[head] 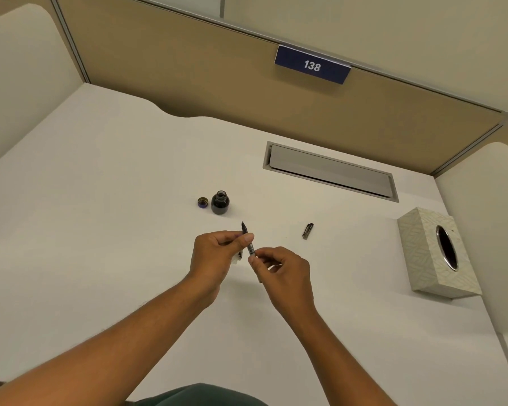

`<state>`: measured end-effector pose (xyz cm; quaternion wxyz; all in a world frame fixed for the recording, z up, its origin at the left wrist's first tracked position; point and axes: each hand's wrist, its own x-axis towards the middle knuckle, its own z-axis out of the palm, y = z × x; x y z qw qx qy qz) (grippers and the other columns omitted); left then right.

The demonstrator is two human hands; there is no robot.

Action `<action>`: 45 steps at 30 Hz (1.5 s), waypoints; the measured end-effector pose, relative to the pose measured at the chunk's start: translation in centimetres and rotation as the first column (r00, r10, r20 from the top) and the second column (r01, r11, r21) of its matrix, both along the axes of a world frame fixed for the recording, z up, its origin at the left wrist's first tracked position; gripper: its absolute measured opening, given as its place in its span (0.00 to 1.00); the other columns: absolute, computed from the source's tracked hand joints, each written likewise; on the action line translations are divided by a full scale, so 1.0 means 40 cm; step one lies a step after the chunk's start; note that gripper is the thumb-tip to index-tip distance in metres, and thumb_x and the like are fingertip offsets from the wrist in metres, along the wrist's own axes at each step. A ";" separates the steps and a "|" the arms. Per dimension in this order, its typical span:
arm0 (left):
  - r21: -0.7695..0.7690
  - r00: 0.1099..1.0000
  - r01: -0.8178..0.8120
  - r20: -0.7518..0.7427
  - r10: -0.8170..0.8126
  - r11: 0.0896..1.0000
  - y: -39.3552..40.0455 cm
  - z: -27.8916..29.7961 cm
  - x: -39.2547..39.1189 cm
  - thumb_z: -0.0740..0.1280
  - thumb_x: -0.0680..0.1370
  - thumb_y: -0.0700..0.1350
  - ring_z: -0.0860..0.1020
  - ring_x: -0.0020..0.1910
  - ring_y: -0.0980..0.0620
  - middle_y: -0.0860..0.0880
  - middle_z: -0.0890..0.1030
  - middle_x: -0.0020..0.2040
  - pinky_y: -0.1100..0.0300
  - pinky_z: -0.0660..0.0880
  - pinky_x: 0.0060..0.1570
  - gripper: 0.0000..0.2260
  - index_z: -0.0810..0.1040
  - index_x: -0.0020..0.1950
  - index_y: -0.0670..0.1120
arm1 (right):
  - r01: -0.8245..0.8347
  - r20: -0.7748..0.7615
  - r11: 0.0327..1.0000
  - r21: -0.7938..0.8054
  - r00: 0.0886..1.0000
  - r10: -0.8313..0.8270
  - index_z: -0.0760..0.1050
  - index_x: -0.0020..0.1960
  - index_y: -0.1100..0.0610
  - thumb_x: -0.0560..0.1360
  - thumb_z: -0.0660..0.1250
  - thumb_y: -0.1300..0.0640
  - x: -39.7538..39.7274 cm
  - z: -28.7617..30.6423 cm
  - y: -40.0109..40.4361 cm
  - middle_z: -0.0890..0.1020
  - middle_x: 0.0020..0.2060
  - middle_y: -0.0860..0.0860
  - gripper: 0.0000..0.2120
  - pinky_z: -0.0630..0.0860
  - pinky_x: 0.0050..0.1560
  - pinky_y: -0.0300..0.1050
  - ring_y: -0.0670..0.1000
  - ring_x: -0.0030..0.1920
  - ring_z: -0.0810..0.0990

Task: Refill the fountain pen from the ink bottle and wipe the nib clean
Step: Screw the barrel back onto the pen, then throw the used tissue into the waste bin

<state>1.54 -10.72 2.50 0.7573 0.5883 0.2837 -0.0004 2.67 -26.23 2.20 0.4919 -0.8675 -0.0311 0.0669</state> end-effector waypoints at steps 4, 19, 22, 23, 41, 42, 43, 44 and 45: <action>0.005 1.000 -0.011 -0.023 0.011 1.000 -0.037 -0.004 0.016 0.80 0.73 0.48 0.84 0.46 0.51 0.45 0.90 0.46 0.58 0.78 0.51 0.06 0.90 0.47 0.48 | -0.011 -0.010 1.000 -0.017 1.000 0.011 0.87 0.48 0.52 0.74 0.76 0.54 0.031 -0.012 -0.035 0.87 0.41 0.43 0.04 0.77 0.44 0.30 0.42 0.43 0.84; 0.142 0.993 -0.060 -0.090 0.073 0.988 -0.102 -0.054 -0.003 0.68 0.80 0.33 0.80 0.64 0.59 0.59 0.83 0.65 0.68 0.73 0.55 0.16 0.87 0.56 0.53 | -0.022 -0.084 0.898 -0.439 0.996 -0.016 0.86 0.42 0.53 0.74 0.70 0.56 0.288 -0.173 -0.182 0.86 0.35 0.46 0.06 0.80 0.39 0.45 0.51 0.40 0.85; 0.172 0.983 -0.126 -0.111 0.146 0.977 -0.105 -0.054 -0.019 0.70 0.79 0.34 0.81 0.63 0.56 0.59 0.83 0.64 0.67 0.73 0.52 0.16 0.87 0.56 0.54 | -0.051 -0.050 0.872 -0.488 0.998 0.030 0.85 0.41 0.54 0.73 0.68 0.56 0.310 -0.208 -0.179 0.84 0.34 0.47 0.07 0.75 0.33 0.43 0.53 0.40 0.84; 0.180 0.979 -0.145 -0.117 0.168 0.973 -0.106 -0.053 -0.024 0.71 0.79 0.34 0.82 0.60 0.54 0.59 0.84 0.62 0.65 0.74 0.50 0.15 0.87 0.56 0.55 | -0.058 -0.033 0.865 -0.498 0.998 0.047 0.85 0.41 0.53 0.74 0.68 0.55 0.316 -0.215 -0.175 0.84 0.34 0.47 0.07 0.75 0.33 0.43 0.53 0.41 0.83; 0.078 0.941 -0.300 -0.142 0.308 0.951 -0.132 -0.058 -0.069 0.77 0.73 0.37 0.82 0.56 0.38 0.43 0.80 0.59 0.42 0.79 0.60 0.18 0.77 0.56 0.54 | -0.054 0.068 0.941 -0.335 0.994 0.081 0.82 0.55 0.52 0.74 0.76 0.49 0.288 -0.195 -0.176 0.82 0.47 0.46 0.12 0.76 0.47 0.45 0.49 0.49 0.80; 0.048 0.943 -0.299 -0.137 0.303 0.953 -0.130 -0.057 -0.071 0.77 0.74 0.36 0.83 0.54 0.39 0.41 0.82 0.59 0.44 0.80 0.59 0.18 0.76 0.57 0.53 | -0.067 0.071 0.961 -0.267 0.994 0.089 0.82 0.54 0.51 0.75 0.76 0.49 0.263 -0.183 -0.170 0.82 0.45 0.45 0.11 0.76 0.47 0.43 0.47 0.46 0.80; 0.020 0.947 -0.294 -0.131 0.294 0.956 -0.127 -0.055 -0.075 0.76 0.75 0.35 0.83 0.52 0.39 0.39 0.83 0.59 0.44 0.80 0.59 0.18 0.75 0.58 0.51 | -0.084 0.047 0.979 -0.187 0.994 0.094 0.83 0.53 0.51 0.75 0.76 0.49 0.235 -0.170 -0.164 0.82 0.44 0.44 0.09 0.76 0.47 0.41 0.44 0.43 0.80; 0.001 0.950 -0.286 -0.128 0.284 0.958 -0.125 -0.052 -0.079 0.76 0.75 0.35 0.84 0.51 0.39 0.39 0.84 0.57 0.44 0.80 0.59 0.19 0.75 0.59 0.50 | -0.102 -0.005 0.990 -0.097 0.995 0.102 0.83 0.53 0.50 0.76 0.75 0.48 0.205 -0.155 -0.156 0.83 0.43 0.44 0.08 0.77 0.46 0.39 0.42 0.40 0.79; -0.009 0.953 -0.277 -0.128 0.274 0.961 -0.123 -0.048 -0.084 0.76 0.75 0.35 0.85 0.51 0.39 0.39 0.86 0.56 0.45 0.81 0.59 0.19 0.75 0.60 0.49 | -0.122 -0.087 0.993 -0.006 0.989 0.121 0.83 0.52 0.49 0.77 0.74 0.48 0.177 -0.137 -0.147 0.84 0.43 0.44 0.07 0.77 0.45 0.38 0.42 0.38 0.80</action>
